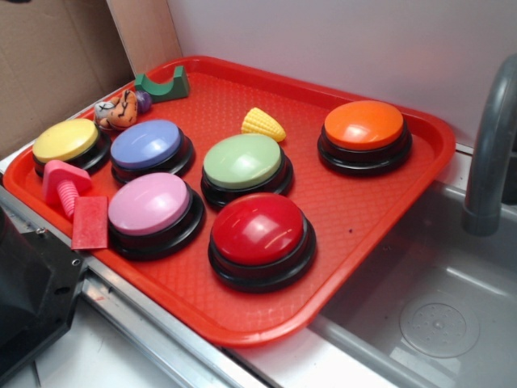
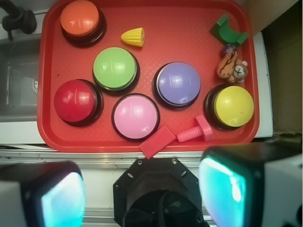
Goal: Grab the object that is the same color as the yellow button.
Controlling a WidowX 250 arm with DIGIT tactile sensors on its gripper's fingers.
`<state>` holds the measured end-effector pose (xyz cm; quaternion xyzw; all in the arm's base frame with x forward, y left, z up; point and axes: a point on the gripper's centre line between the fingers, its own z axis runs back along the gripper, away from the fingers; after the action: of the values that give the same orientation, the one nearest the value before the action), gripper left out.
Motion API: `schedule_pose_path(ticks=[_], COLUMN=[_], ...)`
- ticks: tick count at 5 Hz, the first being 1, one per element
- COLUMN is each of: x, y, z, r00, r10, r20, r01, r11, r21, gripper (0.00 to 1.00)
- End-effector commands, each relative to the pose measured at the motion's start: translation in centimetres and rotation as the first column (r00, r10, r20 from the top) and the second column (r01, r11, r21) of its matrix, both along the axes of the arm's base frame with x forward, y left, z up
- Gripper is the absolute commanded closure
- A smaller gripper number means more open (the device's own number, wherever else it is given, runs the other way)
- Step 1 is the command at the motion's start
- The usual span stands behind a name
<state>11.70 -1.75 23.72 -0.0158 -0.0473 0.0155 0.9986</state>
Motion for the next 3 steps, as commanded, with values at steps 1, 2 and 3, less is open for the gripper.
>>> schedule_pose_path(ticks=[1, 2, 3], x=[0.0, 1.2, 3.0], y=[0.0, -0.1, -0.2], z=[0.0, -0.5, -1.4], r00=[1.0, 0.995, 0.972], r10=[0.0, 0.096, 0.225], r20=[0.0, -0.007, -0.063], r01=[0.0, -0.096, -0.227], r11=[1.0, 0.995, 0.974], r21=[0.0, -0.023, -0.024], gripper=[0.0, 0.0, 0.0])
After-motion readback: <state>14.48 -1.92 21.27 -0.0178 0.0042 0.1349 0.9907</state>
